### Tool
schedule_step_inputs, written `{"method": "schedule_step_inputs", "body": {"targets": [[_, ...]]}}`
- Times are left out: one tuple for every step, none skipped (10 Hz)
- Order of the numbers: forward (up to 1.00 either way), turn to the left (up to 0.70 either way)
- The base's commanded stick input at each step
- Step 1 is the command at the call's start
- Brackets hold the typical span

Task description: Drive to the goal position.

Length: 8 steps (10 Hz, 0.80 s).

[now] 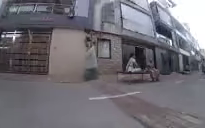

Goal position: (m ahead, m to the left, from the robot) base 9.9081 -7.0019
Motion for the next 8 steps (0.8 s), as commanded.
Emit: {"method": "schedule_step_inputs", "body": {"targets": [[0.0,-0.85],[0.0,-0.85],[0.0,-0.85],[0.0,-0.85],[0.0,-0.85],[0.0,-0.85],[0.0,-0.85],[0.0,-0.85]]}}
